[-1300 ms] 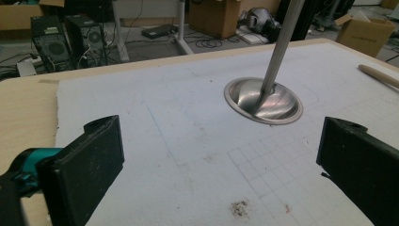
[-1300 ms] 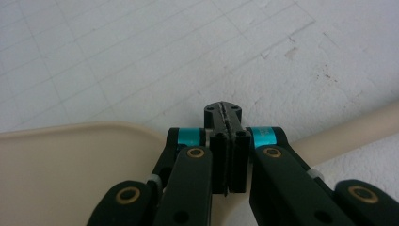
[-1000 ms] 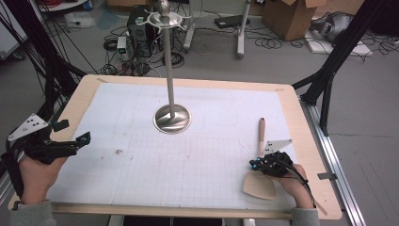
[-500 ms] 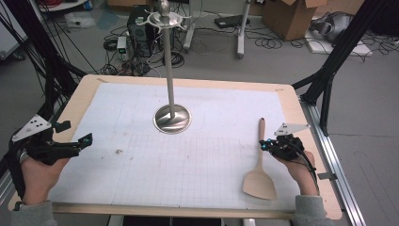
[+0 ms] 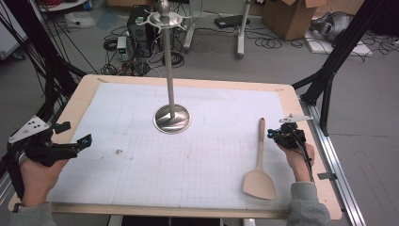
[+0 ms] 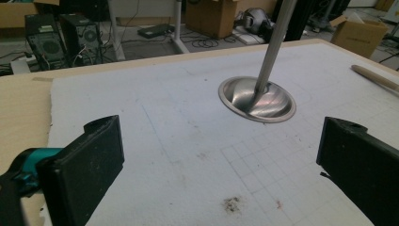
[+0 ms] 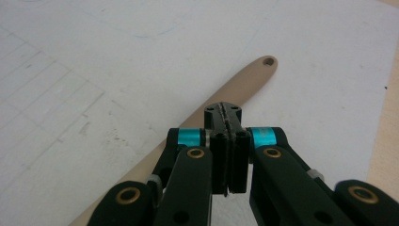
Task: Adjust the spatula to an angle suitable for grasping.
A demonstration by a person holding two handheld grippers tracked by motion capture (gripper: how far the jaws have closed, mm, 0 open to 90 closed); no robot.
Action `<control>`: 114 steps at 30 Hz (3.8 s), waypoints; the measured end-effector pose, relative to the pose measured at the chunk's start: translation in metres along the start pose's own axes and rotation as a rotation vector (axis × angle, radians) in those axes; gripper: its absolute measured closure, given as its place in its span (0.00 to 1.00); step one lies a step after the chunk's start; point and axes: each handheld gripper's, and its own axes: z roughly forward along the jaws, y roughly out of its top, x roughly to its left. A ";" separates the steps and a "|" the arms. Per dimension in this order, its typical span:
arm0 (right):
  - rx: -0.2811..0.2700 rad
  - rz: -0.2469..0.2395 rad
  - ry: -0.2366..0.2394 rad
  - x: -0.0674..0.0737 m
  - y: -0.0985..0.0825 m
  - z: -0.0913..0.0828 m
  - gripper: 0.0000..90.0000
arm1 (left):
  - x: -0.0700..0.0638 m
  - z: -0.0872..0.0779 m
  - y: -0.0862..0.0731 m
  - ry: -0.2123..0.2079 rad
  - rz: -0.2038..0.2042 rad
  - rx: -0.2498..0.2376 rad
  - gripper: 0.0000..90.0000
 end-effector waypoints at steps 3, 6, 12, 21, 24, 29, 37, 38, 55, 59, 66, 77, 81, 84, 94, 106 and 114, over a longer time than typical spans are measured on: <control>0.008 0.013 -0.002 -0.004 -0.001 0.004 1.00 | -0.001 0.000 -0.001 0.004 0.006 0.004 0.02; 0.017 0.016 -0.004 -0.006 -0.002 0.008 1.00 | 0.000 0.000 -0.002 0.011 0.004 0.015 0.02; 0.036 0.035 0.005 -0.012 -0.003 0.021 1.00 | 0.002 -0.002 -0.005 0.020 -0.004 0.019 0.02; 0.062 0.051 -0.008 -0.014 0.002 0.029 1.00 | 0.004 -0.005 -0.008 0.028 -0.008 0.022 0.02; 0.067 0.041 -0.015 -0.014 0.006 0.031 1.00 | 0.004 -0.007 -0.008 0.032 -0.010 0.022 0.02; 0.085 0.050 -0.013 -0.016 0.008 0.038 1.00 | 0.007 -0.010 -0.010 0.037 -0.016 0.022 0.02; 0.096 0.047 0.005 -0.017 0.008 0.042 1.00 | 0.007 -0.012 -0.012 0.037 -0.027 0.022 0.02; 0.095 0.046 0.003 -0.017 0.008 0.042 1.00 | 0.008 -0.012 -0.012 0.038 -0.027 0.024 0.02; 0.128 -0.103 0.085 0.007 0.027 0.056 1.00 | 0.010 -0.016 -0.015 0.051 -0.034 0.028 0.02; 0.130 -0.120 0.095 0.010 0.030 0.058 1.00 | 0.011 -0.017 -0.016 0.053 -0.035 0.030 0.02; 0.131 -0.175 0.129 0.015 0.033 0.060 1.00 | 0.011 -0.016 -0.017 0.052 -0.034 0.036 0.02; 0.192 -0.261 0.165 0.022 0.043 0.060 1.00 | 0.011 -0.016 -0.017 0.054 -0.035 0.037 0.02; 0.230 -0.275 0.156 0.026 0.050 0.061 1.00 | 0.011 -0.016 -0.017 0.053 -0.036 0.036 0.02; 0.242 -0.289 0.158 0.029 0.053 0.062 1.00 | 0.011 -0.017 -0.017 0.054 -0.038 0.034 0.02; 0.254 -0.342 0.206 0.050 0.063 0.069 1.00 | 0.011 -0.017 -0.017 0.053 -0.037 0.036 0.02; 0.261 -0.433 0.255 0.080 0.072 0.075 1.00 | 0.011 -0.018 -0.017 0.052 -0.038 0.032 0.02; 0.257 -0.445 0.292 0.090 0.072 0.076 1.00 | 0.011 -0.016 -0.017 0.050 -0.036 0.039 0.02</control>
